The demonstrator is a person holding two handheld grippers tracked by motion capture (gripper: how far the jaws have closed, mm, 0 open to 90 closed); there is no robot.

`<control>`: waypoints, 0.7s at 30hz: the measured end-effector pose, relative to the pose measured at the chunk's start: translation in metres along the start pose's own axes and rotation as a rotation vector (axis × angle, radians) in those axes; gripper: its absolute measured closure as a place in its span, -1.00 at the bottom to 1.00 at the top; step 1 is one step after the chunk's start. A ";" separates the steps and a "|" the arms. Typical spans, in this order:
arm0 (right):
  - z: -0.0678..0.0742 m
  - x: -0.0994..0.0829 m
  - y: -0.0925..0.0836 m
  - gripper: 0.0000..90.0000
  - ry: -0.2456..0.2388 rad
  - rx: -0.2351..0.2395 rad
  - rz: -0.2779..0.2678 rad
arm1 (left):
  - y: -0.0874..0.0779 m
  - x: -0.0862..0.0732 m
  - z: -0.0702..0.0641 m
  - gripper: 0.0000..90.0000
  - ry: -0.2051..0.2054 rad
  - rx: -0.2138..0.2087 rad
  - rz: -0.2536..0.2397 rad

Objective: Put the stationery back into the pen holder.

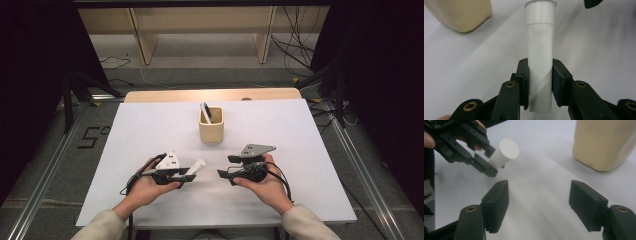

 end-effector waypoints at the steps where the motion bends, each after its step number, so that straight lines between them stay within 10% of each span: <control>1: -0.001 -0.001 -0.001 -0.26 0.001 -0.005 0.006 | -0.001 0.000 0.002 0.56 -0.010 0.010 -0.002; 21: -0.023 -0.032 -0.021 -0.25 0.036 -0.090 0.055 | -0.008 -0.001 0.016 0.56 -0.126 0.109 -0.038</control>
Point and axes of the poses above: each handheld gripper's, and its own axes: y roughly forward along the jaws, x roughly out of its top, z roughly to its left, the point moved 8 cm from there along y, roughly forward along the jaws, and after that the axes turned 5 degrees about z, right-handed, at the moved point
